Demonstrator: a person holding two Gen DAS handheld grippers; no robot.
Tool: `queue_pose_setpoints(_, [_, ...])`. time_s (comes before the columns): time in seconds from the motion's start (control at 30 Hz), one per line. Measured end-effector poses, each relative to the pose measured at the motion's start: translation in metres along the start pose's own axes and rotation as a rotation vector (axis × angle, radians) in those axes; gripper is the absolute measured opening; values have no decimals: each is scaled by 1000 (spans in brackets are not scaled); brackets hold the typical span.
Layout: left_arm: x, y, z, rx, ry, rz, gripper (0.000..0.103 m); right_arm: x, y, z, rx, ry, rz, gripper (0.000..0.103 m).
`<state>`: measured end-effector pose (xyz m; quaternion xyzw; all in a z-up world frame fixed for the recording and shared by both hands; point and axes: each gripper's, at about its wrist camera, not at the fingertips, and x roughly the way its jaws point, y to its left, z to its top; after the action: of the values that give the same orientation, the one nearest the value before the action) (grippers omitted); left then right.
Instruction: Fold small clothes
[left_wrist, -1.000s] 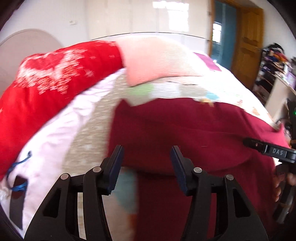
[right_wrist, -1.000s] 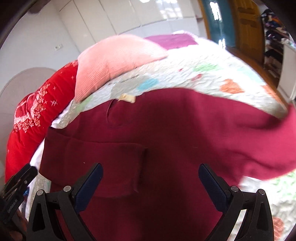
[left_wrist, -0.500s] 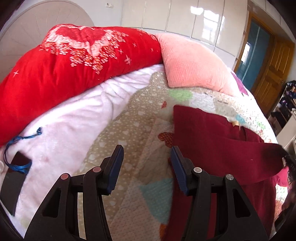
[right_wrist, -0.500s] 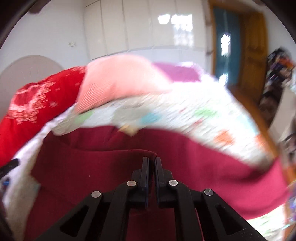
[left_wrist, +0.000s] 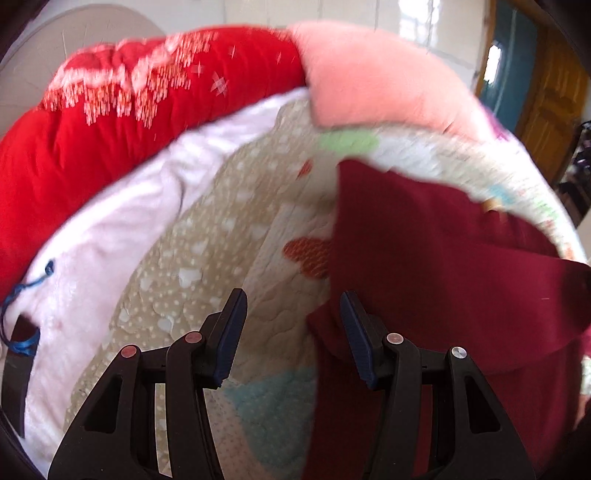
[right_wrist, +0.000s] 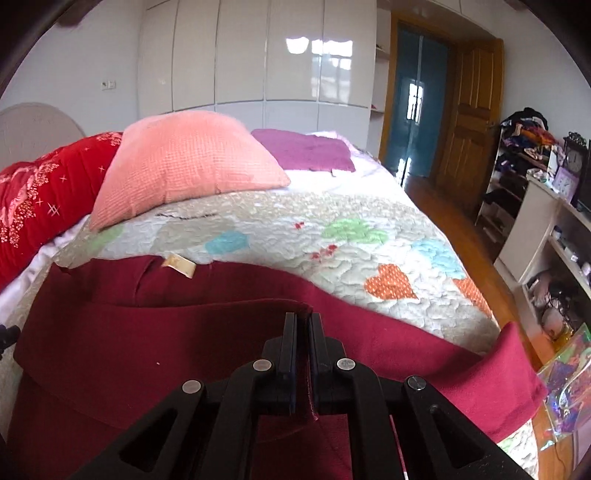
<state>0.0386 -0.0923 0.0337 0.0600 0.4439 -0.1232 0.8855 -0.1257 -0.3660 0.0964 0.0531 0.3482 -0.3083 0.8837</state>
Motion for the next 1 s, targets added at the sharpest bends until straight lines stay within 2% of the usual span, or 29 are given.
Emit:
queue_pose_setpoints(0.07, [6,7,-2,-40,4,-31,53,12,-6,-5,-4,43,0,5])
queue_pose_setpoints(0.13, [6,11,-4,-73,-2,-57,53,25,-8,-11,-26,123,6,6])
queue_pose_setpoints(0.17, [7,12,-5,-75,-4,-61,53,24,-9,-12,-24,132,-7,12])
queue_pose_setpoints(0.23, [8,13,-6,-74,-15,-56,61,6,-10,-8,14,60,-12,29])
queue_pose_setpoints(0.27, [8,14,-7,-77,-19,-53,63,-5,-6,-5,25,20,21,44])
queue_pose_setpoints(0.3, [9,16,-7,-83,-24,-58,64,-16,6,2,15,-16,97,51])
queue_pose_setpoints(0.33, [10,19,-9,-99,-29,-77,64,-20,22,7,-19,-21,187,52])
queue_pose_setpoints(0.37, [10,21,-11,-114,-32,-91,65,-20,36,11,-49,-10,249,52])
queue_pose_setpoints(0.4, [10,24,-11,-126,-34,-103,66,-16,64,17,-102,24,351,52])
queue_pose_setpoints(0.5, [13,33,-14,-170,-40,-159,68,2,129,27,-206,61,463,52])
queue_pose_setpoints(0.57, [14,36,-15,-185,-42,-181,68,12,166,31,-282,50,456,52])
queue_pose_setpoints(0.63, [15,37,-16,-189,-43,-194,68,28,201,35,-335,56,440,46])
queue_pose_setpoints(0.7, [16,39,-14,-200,-38,-213,68,53,235,36,-376,112,418,28])
queue_pose_setpoints(0.77, [19,43,-11,-220,-32,-230,68,74,259,33,-397,163,378,22])
queue_pose_setpoints(0.9, [22,49,-9,-249,-28,-256,68,93,277,38,-367,146,337,22])
queue_pose_setpoints(1.0, [22,49,-9,-249,-28,-256,68,84,262,42,-311,146,351,22])
